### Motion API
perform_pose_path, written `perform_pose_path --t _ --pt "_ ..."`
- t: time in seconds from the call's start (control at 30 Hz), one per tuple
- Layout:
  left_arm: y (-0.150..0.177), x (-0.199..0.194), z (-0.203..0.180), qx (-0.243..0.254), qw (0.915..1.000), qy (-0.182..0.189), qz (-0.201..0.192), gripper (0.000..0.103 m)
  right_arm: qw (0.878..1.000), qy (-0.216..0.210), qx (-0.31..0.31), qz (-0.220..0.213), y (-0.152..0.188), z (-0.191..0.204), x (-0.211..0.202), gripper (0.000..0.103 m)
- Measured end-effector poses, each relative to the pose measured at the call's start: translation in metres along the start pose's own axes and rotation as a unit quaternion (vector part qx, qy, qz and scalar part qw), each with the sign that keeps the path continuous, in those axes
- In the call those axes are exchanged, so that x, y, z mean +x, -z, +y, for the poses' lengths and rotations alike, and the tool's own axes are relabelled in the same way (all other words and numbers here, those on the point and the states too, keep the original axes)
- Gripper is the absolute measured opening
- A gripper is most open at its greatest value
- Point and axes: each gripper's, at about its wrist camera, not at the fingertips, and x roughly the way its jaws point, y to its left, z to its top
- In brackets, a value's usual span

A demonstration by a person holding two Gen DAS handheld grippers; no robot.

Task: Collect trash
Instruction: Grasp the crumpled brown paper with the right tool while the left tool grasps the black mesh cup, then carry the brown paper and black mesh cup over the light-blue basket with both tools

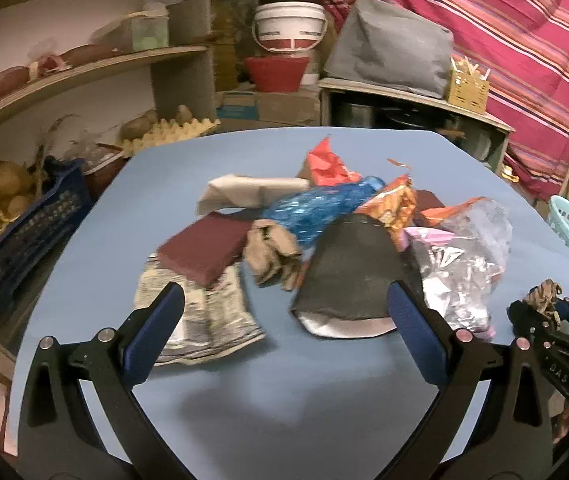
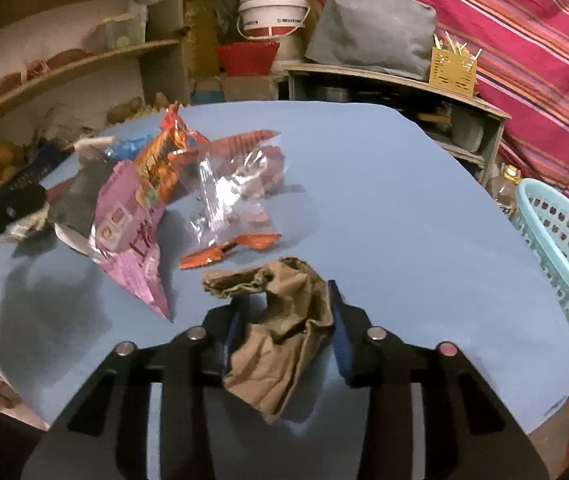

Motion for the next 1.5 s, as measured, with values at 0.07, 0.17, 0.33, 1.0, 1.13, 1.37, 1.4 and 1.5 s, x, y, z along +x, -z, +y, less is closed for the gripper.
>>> perform_pose_path --t 0.07,0.17,0.33,1.0,1.13,1.37,1.4,1.5 --pt "-0.003 0.005 -0.005 0.003 1.0 0.004 0.007 0.098 1.0 -0.003 0.002 -0.005 -0.002 -0.006 -0.002 0.038" --pt "-0.007 0.016 -0.012 -0.003 0.9996 0.019 0.022 0.098 1.0 -0.009 0.01 -0.014 -0.009 -0.015 -0.007 0.038" --pt "-0.013 0.037 -0.023 -0.005 0.9988 0.018 0.046 0.098 0.999 -0.014 0.013 -0.035 -0.039 -0.037 -0.013 0.038" --pt "-0.029 0.041 -0.041 0.003 0.9977 0.033 0.058 0.075 0.992 -0.003 0.103 -0.077 -0.08 -0.152 -0.013 0.038" --pt "-0.046 0.028 -0.053 0.014 0.9979 0.04 0.049 0.041 0.989 -0.004 0.122 -0.089 -0.081 -0.175 -0.027 0.038" --pt "-0.033 0.039 -0.044 -0.022 0.9971 -0.014 0.072 0.078 0.986 -0.002 0.146 -0.077 -0.063 -0.21 -0.033 0.038" --pt "-0.032 0.036 -0.047 -0.018 0.9975 -0.025 0.064 0.086 0.986 -0.004 0.15 -0.075 -0.061 -0.215 -0.033 0.038" --pt "-0.027 0.031 -0.051 -0.009 0.9976 -0.037 0.058 0.091 0.984 -0.006 0.163 -0.07 -0.056 -0.226 -0.033 0.038"
